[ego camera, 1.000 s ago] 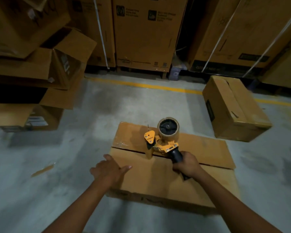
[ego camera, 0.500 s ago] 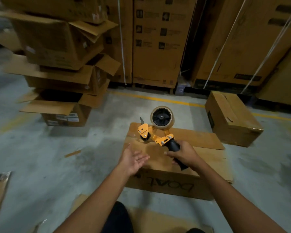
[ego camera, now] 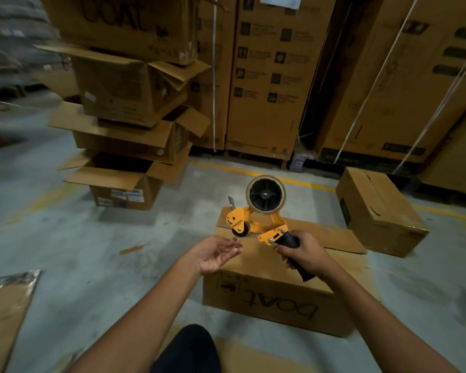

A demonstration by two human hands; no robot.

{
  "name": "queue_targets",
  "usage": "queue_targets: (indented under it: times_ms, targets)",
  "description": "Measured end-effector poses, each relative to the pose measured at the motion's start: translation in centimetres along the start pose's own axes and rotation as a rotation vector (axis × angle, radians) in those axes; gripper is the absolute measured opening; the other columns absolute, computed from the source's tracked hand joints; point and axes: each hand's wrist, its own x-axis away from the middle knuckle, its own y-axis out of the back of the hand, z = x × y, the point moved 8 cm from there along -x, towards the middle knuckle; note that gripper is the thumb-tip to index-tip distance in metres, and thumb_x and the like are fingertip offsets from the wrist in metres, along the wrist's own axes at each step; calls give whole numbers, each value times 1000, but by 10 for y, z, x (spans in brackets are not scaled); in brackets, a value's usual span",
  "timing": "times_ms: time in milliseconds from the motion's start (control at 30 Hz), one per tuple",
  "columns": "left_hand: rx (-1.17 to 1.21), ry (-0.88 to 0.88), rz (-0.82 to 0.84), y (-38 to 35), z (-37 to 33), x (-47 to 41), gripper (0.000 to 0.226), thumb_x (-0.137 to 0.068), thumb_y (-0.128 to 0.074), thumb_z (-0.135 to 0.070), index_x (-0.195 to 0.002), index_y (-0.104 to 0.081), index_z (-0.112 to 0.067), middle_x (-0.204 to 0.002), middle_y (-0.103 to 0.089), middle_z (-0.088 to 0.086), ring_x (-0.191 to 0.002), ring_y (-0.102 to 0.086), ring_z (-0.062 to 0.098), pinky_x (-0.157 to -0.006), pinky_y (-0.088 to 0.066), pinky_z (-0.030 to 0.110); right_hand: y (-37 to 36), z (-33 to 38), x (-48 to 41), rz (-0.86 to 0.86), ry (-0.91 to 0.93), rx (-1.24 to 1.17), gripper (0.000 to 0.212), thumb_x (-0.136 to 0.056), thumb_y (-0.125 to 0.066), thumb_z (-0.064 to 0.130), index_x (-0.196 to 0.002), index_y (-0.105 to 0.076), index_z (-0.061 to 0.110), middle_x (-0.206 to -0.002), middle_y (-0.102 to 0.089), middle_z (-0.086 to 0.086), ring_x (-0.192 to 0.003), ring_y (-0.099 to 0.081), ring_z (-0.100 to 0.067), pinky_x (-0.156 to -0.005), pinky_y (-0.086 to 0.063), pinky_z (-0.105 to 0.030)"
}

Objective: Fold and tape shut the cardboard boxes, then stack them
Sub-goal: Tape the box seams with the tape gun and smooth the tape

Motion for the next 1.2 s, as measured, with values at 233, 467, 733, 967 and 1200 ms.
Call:
queue_targets:
  times_ms: [233, 467, 733, 967, 1200]
  targets:
    - [-458, -231, -225, 1, -43, 1, 18, -101, -39, 8, -110, -52, 0, -92, -67, 21, -58, -71, 21, -43, -55, 27, -17, -3, -11, 181, -30, 54, 31, -86, -69, 1, -113, -55, 7, -90, -70, -17, -75, -75, -26, -68, -62, -36]
    - [-760, -164, -220, 17, -64, -22, 13, -101, -41, 7, -111, -49, 6, -87, -70, 23, -73, -74, 36, -53, -61, 34, -32, -15, -42, 216, -68, 28, 12, -88, -69, 7, -88, -60, -1, -61, -56, -9, -49, -55, -20, -52, -47, -34]
    - [-552, -99, -257, 57, -102, -94, 27, -107, -35, -6, -106, -61, 0, -101, -67, 26, -61, -71, 26, -46, -55, 23, -46, -10, -133, 217, -24, 48, 16, -88, -73, 10, -75, -65, 7, -52, -53, -4, -45, -50, -17, -48, -43, -29]
    - [-694, -173, -379, 98, -128, -162, 30, -100, -35, 6, -85, -59, -4, -53, -54, 8, -39, -44, 12, -39, -35, 20, -72, -33, -208, 206, -51, 66, 14, -85, -77, 14, -78, -71, 4, -51, -56, -4, -44, -52, -19, -48, -42, -27]
    - [-681, -278, -402, 131, -126, -200, 37, -96, -29, 12, -73, -50, -8, -55, -44, 6, -41, -37, 11, -43, -25, 22, -92, -48, -239, 263, -61, -6, 10, -84, -81, 28, -83, -77, 19, -56, -60, -18, -43, -50, -23, -43, -40, -29]
